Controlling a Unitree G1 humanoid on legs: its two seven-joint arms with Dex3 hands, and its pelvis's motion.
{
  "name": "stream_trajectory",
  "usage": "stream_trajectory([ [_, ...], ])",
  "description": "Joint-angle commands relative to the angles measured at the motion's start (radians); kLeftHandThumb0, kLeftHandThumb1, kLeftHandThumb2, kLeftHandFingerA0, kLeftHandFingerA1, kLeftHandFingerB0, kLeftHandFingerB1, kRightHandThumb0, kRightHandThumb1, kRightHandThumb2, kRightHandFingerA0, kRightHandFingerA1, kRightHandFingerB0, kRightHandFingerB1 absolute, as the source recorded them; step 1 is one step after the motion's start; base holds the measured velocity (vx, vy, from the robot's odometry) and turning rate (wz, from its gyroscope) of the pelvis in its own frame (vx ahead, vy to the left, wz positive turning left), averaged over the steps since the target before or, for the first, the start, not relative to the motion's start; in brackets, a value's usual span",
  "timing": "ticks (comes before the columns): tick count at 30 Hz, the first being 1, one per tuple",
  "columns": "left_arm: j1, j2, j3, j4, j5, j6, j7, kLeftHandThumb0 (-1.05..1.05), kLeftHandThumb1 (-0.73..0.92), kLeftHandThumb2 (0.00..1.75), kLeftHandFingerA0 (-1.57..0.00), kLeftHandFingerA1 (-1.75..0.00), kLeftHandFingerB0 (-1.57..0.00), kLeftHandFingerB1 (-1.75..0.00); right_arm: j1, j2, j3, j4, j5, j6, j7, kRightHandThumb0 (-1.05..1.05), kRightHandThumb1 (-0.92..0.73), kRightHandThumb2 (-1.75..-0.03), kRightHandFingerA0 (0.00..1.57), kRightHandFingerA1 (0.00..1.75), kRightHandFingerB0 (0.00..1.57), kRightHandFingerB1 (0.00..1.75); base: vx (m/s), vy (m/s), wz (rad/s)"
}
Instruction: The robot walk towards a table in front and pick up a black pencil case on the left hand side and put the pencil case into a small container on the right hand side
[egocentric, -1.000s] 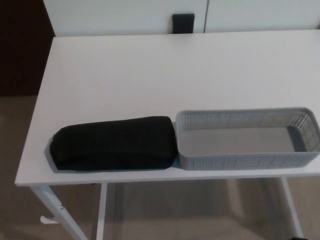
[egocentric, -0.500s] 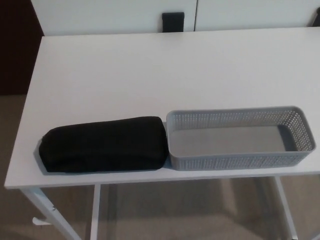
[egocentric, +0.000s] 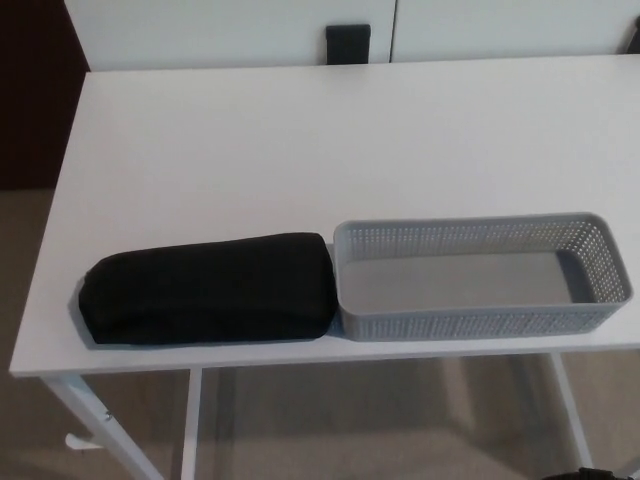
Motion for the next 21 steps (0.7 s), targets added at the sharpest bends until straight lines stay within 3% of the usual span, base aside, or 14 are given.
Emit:
stream_trajectory([
  [1, -0.172, 0.242, 0.101, -0.672, 0.079, 0.189, 0.109, -0.35, 0.42, 0.58, -0.08, -0.42, -0.05, -0.21, -0.005, -0.022, -0.019, -0.031, 0.017, 0.053, 0.028, -0.34, -0.66, -0.59, 0.59, 0.42, 0.46, 0.38, 0.0, 0.0, 0.0],
  [3, -0.196, 0.264, 0.08, -0.685, 0.089, 0.222, 0.1, -0.35, 0.42, 0.58, -0.08, -0.42, -0.05, -0.21, -0.002, -0.024, -0.017, -0.031, 0.014, 0.054, 0.027, -0.34, -0.66, -0.59, 0.59, 0.42, 0.46, 0.38, 0.0, 0.0, 0.0],
  [4, -0.326, 0.356, -0.063, -0.669, 0.187, 0.296, 0.036, -0.2, 0.24, 0.78, -0.03, -0.5, 0.0, -0.48, 0.007, -0.027, -0.012, -0.035, 0.009, 0.055, 0.027, -0.34, -0.66, -0.59, 0.58, 0.42, 0.47, 0.37, 0.0, 0.0, 0.0],
  [5, -0.42, 0.406, -0.169, -0.651, 0.256, 0.34, -0.007, -0.23, 0.22, 0.78, -0.04, -0.5, 0.0, -0.48, 0.012, -0.027, -0.011, -0.028, 0.006, 0.049, 0.023, -0.34, -0.66, -0.59, 0.6, 0.43, 0.48, 0.38, 0.0, 0.0, 0.0],
  [9, -0.48, 0.429, -0.237, -0.642, 0.279, 0.386, -0.008, -0.25, 0.2, 0.78, -0.04, -0.51, 0.0, -0.48, 0.01, -0.026, -0.011, -0.019, 0.005, 0.043, 0.021, -0.34, -0.65, -0.59, 0.6, 0.43, 0.48, 0.38, 0.0, -0.002, 0.02],
  [11, -0.707, 0.457, -0.479, -0.504, 0.459, 0.418, -0.088, -0.23, 0.17, 0.76, -0.02, -0.5, 0.0, -0.48, -0.007, -0.019, 0.01, -0.014, -0.022, 0.05, 0.005, -0.35, -0.66, -0.59, 0.6, 0.42, 0.48, 0.38, 0.0, 0.0, 0.0],
  [13, -0.715, 0.469, -0.492, -0.507, 0.455, 0.436, -0.077, -0.23, 0.17, 0.76, -0.02, -0.5, 0.0, -0.48, -0.007, -0.019, 0.01, -0.014, -0.022, 0.051, 0.005, -0.35, -0.66, -0.59, 0.6, 0.42, 0.48, 0.38, 0.0, 0.0, 0.0],
  [14, -0.78, 0.46, -0.58, -0.43, 0.543, 0.419, -0.108, -0.39, 0.31, 0.69, 0.0, -0.21, -0.06, -0.25, -0.007, -0.021, 0.011, -0.021, -0.022, 0.049, 0.007, -0.35, -0.66, -0.59, 0.62, 0.44, 0.48, 0.38, 0.0, 0.0, 0.0],
  [16, -0.906, 0.434, -0.759, -0.264, 0.709, 0.386, -0.18, -0.43, 0.31, 0.7, 0.0, -0.22, -0.04, -0.22, -0.01, -0.023, 0.013, -0.027, -0.02, 0.038, 0.014, -0.34, -0.67, -0.59, 0.6, 0.43, 0.47, 0.38, 0.0, 0.0, 0.0],
  [21, -1.006, 0.411, -0.917, -0.122, 0.78, 0.407, -0.256, -0.57, 0.36, 0.74, 0.0, -0.07, 0.0, -0.09, -0.013, -0.029, 0.012, -0.027, -0.017, 0.039, 0.017, -0.34, -0.67, -0.59, 0.61, 0.43, 0.48, 0.38, 0.0, 0.0, 0.0],
])
